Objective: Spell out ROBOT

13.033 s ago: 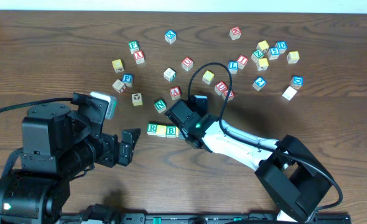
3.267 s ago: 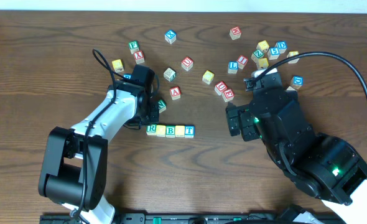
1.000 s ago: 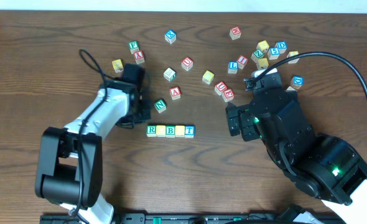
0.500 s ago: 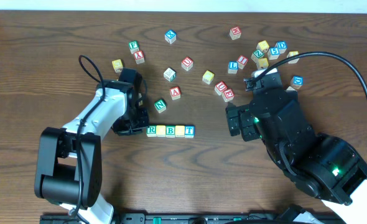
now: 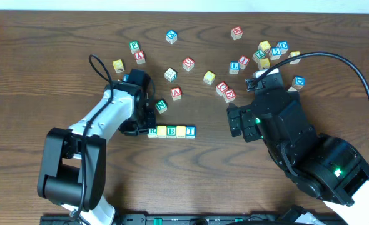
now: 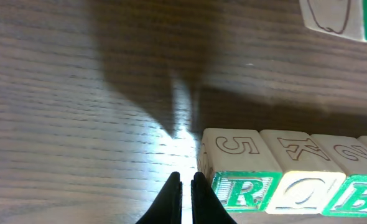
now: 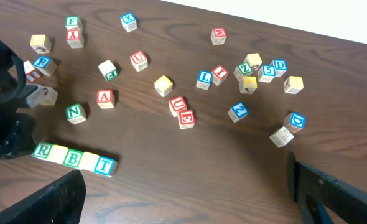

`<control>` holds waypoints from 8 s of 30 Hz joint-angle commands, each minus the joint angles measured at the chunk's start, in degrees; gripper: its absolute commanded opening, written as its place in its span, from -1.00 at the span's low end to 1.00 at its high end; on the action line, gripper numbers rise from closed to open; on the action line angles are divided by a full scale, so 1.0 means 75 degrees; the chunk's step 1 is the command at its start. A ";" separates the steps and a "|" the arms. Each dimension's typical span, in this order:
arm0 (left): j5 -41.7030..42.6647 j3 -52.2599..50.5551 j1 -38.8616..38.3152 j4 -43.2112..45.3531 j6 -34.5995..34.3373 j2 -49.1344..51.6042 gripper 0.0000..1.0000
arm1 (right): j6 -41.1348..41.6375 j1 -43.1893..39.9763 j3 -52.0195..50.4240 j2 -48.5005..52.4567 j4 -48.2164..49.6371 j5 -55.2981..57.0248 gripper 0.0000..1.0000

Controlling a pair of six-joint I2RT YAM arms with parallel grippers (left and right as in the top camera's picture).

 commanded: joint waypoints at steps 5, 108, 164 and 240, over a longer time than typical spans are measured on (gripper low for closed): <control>0.0300 -0.0015 -0.0032 0.0032 0.0154 0.0082 -0.85 | -0.0090 -0.0006 0.0134 -0.0023 -0.0006 0.0143 0.98; -0.0335 0.0201 0.0906 -0.0586 0.0615 -0.7449 0.90 | -0.0090 -0.0006 0.0134 -0.0023 -0.0128 0.0143 0.99; -0.1947 -0.7038 0.1195 0.9445 -0.0673 -1.3691 0.91 | -0.0090 -0.0006 0.0134 -0.0023 -0.0131 0.0143 0.99; -0.2655 -0.8413 0.1186 0.5884 -0.0679 -1.3671 0.91 | -0.4013 -0.0857 -0.4316 -0.2133 0.6108 -0.1845 0.99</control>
